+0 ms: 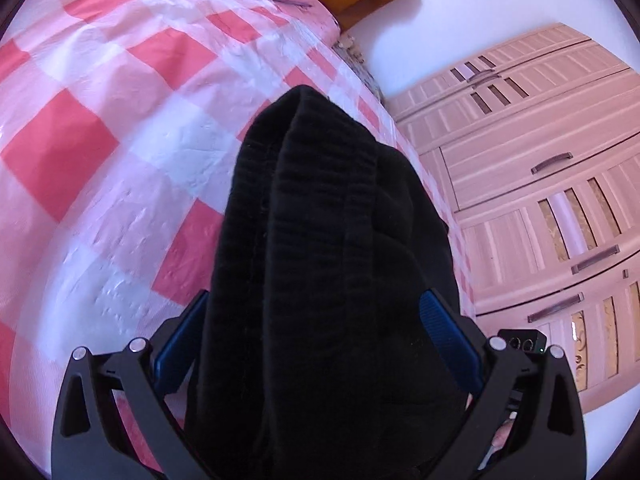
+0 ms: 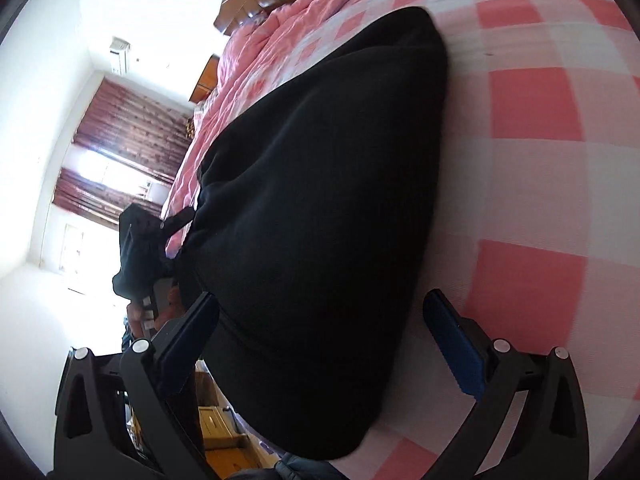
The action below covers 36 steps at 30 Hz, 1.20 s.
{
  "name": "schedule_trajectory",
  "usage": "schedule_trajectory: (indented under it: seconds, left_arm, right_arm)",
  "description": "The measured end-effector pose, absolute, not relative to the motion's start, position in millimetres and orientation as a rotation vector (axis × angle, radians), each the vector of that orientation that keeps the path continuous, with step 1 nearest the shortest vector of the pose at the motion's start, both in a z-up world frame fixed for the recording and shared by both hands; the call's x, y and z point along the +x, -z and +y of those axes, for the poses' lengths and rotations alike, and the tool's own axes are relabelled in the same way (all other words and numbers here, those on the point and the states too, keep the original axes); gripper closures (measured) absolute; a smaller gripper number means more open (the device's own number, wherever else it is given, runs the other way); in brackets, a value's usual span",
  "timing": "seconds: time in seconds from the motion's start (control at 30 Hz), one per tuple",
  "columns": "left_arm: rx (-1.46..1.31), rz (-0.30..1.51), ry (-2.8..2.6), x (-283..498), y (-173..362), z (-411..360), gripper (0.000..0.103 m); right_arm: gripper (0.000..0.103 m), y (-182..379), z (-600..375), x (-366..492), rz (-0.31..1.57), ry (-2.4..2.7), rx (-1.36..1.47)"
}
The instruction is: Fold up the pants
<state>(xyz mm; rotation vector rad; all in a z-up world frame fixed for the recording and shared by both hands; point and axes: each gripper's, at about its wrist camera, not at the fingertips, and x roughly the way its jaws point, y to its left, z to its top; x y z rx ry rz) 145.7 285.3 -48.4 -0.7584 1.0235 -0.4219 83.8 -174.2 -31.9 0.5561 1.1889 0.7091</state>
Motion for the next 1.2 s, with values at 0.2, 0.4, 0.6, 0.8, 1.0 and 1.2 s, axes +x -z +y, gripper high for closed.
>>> schedule_trajectory:
  seconds: [0.2,0.4,0.6,0.8,1.0,1.2]
  left_arm:
    - [-0.618,1.107,0.493,157,46,271,0.003]
    - [-0.624,1.048,0.398,144,45,280,0.045]
    - [-0.529,0.957,0.284,128,18,263,0.057]
    - [-0.427,0.888,0.27,115,-16,242,0.06]
    - [-0.359,0.836,0.297,114,-45,215,0.061]
    - [-0.351,0.805,0.343,131,-66,191,0.061]
  right_arm:
    - [0.018,33,-175,79,1.151,-0.664,0.571]
    - [0.052,14,-173,59,0.995,-0.613,0.404]
    - [0.056,4,-172,44,0.932,-0.584,0.318]
    - [0.06,-8,-161,40,0.865,-0.598,0.284]
    - [0.062,-21,-172,40,0.811,-0.591,0.27]
    - [0.062,-44,-190,54,0.746,-0.546,0.265]
